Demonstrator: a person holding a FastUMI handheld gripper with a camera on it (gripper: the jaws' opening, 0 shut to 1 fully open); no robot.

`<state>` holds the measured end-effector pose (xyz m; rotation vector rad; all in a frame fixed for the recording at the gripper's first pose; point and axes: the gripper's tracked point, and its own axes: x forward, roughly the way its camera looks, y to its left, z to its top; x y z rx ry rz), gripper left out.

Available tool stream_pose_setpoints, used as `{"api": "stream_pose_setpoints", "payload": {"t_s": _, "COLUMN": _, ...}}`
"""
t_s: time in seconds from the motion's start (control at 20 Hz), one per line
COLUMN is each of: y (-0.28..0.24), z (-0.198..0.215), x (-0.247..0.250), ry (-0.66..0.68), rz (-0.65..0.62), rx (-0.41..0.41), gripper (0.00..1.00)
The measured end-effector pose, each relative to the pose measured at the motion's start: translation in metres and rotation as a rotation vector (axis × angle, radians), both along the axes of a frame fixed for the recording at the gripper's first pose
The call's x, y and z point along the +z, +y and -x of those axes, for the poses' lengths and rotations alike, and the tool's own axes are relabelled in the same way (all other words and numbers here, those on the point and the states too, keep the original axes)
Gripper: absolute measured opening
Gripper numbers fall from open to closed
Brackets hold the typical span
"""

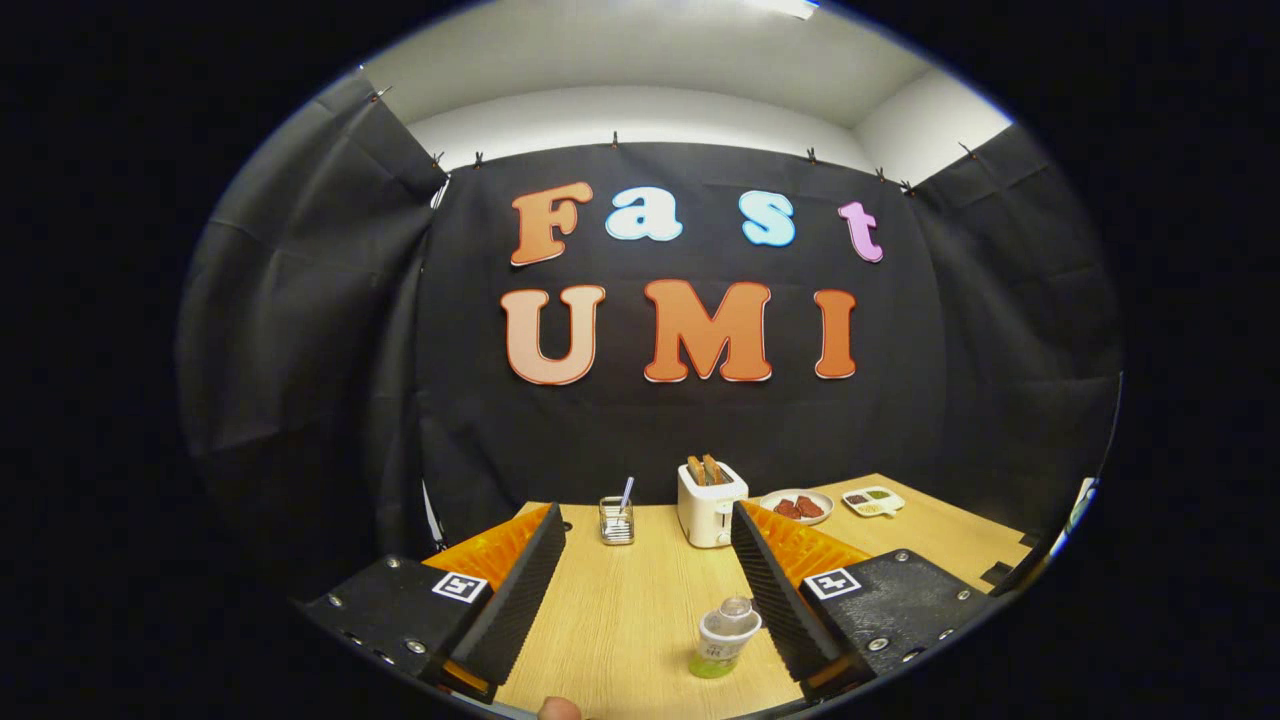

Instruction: Take the bottle from table, then pour the juice into the cup, finally place the bottle on the coaster

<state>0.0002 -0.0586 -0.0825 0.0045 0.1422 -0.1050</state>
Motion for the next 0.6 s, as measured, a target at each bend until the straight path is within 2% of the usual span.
{"api": "stream_pose_setpoints", "payload": {"t_s": 0.35, "y": -0.049, "z": 0.010, "x": -0.078, "ry": 0.128, "rz": 0.015, "rx": -0.105, "gripper": 0.99}}
{"api": "stream_pose_setpoints", "payload": {"t_s": 0.6, "y": -0.061, "z": 0.015, "x": -0.125, "ry": 0.205, "rz": -0.015, "rx": -0.123, "gripper": 0.99}}
